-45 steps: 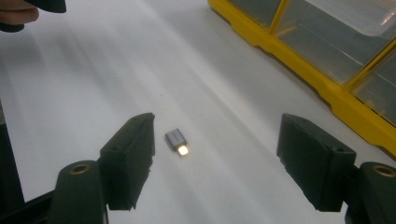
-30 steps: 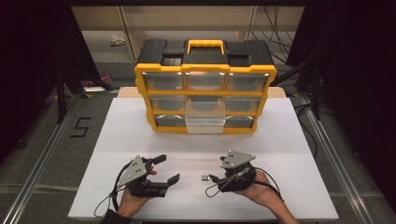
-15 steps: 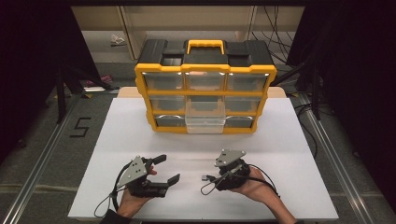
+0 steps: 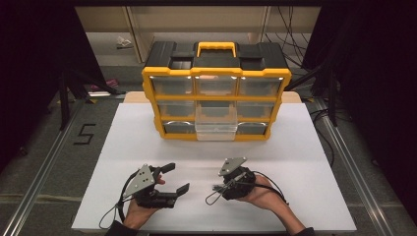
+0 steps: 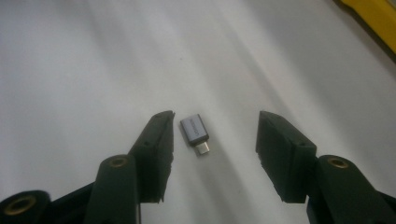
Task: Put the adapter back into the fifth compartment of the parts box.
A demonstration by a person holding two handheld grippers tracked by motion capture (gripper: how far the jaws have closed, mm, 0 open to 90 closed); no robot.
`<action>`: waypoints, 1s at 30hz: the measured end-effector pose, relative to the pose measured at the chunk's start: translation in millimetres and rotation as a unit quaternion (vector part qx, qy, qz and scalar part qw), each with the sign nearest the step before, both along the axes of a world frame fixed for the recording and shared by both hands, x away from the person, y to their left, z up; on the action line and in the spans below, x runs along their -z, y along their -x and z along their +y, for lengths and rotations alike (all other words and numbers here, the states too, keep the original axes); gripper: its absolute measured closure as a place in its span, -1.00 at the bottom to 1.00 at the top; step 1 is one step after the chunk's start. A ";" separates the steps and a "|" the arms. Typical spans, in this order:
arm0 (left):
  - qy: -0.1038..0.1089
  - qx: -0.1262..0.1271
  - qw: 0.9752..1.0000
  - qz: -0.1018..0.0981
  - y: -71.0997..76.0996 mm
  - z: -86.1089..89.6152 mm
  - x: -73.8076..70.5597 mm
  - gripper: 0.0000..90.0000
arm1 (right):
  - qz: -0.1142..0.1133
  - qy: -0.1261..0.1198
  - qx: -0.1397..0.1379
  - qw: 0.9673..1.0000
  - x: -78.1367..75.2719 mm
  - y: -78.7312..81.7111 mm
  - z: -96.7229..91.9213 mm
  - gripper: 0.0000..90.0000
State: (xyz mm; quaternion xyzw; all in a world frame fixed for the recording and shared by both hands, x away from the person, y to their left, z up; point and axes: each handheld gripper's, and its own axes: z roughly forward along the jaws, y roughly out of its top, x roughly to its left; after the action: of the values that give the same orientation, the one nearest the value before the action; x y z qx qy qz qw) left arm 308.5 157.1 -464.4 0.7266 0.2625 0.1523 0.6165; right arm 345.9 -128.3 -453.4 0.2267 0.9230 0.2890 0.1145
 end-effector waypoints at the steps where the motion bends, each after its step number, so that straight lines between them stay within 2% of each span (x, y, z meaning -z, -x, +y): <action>1: 0.000 0.000 1.000 0.000 0.1 0.0 0.0 -0.62 | 0.001 0.003 -0.001 1.000 1.4 -1.0 0.8 0.08; 12: -0.001 0.000 1.000 0.000 0.1 -0.2 -0.1 -0.62 | 0.008 0.020 -0.015 1.000 11.3 -7.8 9.2 0.26; 17: -0.001 0.001 1.000 0.000 0.2 -0.2 -0.1 -0.62 | 0.016 0.028 -0.017 0.999 15.3 -9.6 12.4 0.30; 30: -0.003 -0.001 1.000 0.001 -0.1 -0.6 0.0 -0.62 | 0.040 0.039 -0.024 0.998 20.0 -12.2 22.3 0.58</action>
State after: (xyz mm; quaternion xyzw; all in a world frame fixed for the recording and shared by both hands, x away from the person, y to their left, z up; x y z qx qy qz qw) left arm 308.6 156.6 -464.4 0.7283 0.2631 0.1531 0.6139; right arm 358.1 -105.9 -473.4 0.2115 0.9426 0.2457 0.0798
